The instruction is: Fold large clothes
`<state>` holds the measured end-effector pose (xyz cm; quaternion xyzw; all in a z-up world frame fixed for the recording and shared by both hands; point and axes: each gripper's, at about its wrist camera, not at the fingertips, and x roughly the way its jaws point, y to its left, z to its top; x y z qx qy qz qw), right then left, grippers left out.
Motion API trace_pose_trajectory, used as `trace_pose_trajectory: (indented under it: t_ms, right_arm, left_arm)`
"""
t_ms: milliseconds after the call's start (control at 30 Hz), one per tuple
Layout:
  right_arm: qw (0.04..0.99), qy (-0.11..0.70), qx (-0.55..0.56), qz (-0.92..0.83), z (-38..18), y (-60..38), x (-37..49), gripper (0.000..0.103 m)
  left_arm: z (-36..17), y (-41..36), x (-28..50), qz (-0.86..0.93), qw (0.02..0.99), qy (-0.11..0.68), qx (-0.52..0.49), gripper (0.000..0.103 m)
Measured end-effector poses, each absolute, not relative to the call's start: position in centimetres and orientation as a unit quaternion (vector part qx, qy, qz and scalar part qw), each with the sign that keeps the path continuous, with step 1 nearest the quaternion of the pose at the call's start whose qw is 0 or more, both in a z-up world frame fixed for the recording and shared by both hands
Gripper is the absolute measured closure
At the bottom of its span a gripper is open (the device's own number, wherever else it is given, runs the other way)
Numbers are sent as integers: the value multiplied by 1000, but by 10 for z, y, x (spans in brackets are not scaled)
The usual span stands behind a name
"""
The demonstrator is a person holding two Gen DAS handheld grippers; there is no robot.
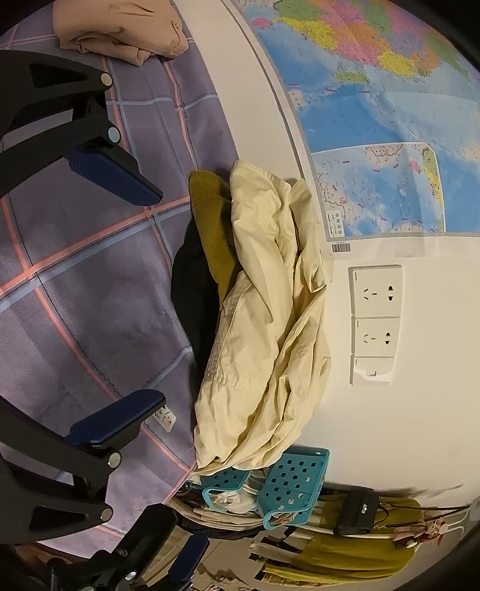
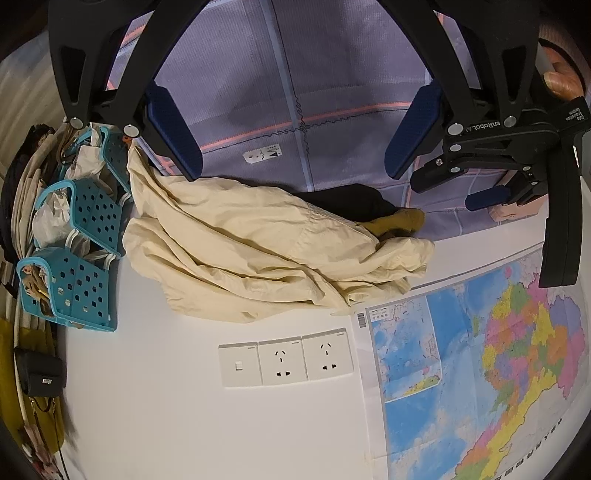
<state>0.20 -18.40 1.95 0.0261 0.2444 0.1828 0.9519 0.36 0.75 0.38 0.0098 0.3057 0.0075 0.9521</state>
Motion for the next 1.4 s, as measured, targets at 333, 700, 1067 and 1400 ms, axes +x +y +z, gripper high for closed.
trace_pose_trajectory:
  t_ms: [333,700,1067,1400]
  right_arm:
    - [951,246,27,186,20,-184,4,6]
    - [951,246,27,185,21,-183,5,6]
    - [951,244,28,185,21,-182,5,6]
    - [951,245,28,189,21,-181,9,6]
  left_arm:
    - [5,6,4,10,953,303,9,7]
    - [8,7,2,6,954,301,8,7]
    - [8,8,3,8,953,301,9,7]
    - [7,7,5,11,953,302,8,7]
